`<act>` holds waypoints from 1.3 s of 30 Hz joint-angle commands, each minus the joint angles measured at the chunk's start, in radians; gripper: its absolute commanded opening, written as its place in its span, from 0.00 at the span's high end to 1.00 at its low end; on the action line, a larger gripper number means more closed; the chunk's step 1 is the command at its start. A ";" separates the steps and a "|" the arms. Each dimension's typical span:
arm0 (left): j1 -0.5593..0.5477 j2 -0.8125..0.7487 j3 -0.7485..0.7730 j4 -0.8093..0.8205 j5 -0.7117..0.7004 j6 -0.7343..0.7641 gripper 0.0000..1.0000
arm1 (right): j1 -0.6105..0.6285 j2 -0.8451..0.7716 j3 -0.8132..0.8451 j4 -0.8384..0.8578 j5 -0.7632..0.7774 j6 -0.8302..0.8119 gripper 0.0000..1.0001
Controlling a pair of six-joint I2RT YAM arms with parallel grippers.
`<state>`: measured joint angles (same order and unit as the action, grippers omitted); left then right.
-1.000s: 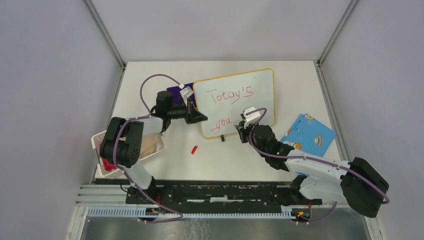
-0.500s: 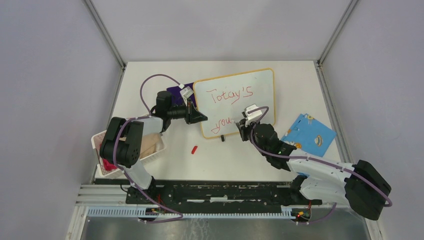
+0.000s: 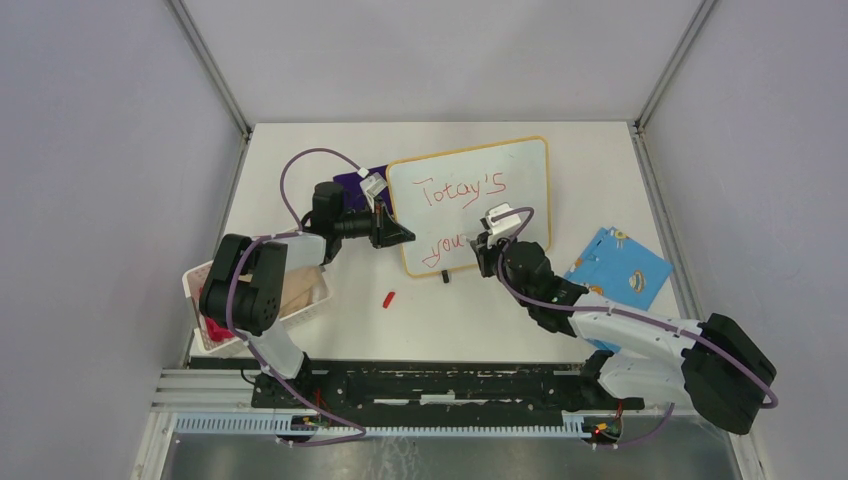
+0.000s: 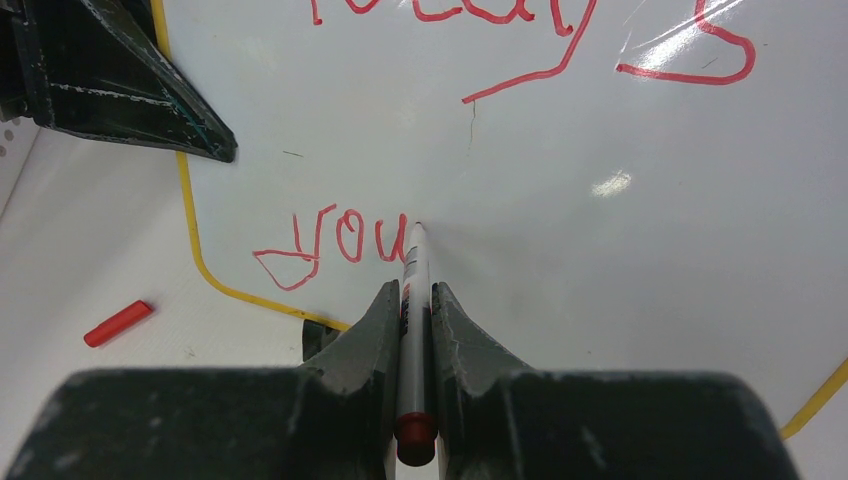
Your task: Write a sentence on the whiteboard
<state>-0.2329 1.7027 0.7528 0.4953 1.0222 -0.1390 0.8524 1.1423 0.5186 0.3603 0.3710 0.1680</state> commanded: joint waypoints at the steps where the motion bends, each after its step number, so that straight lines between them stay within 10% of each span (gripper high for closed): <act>1: -0.042 0.040 -0.019 -0.107 -0.131 0.166 0.98 | -0.009 0.010 0.034 0.049 0.017 -0.005 1.00; 39: -0.043 0.042 -0.018 -0.111 -0.133 0.170 0.98 | -0.011 -0.024 -0.028 0.049 0.025 0.022 1.00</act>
<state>-0.2337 1.7027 0.7536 0.4946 1.0218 -0.1383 0.8497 1.1000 0.4282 0.3782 0.3698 0.2008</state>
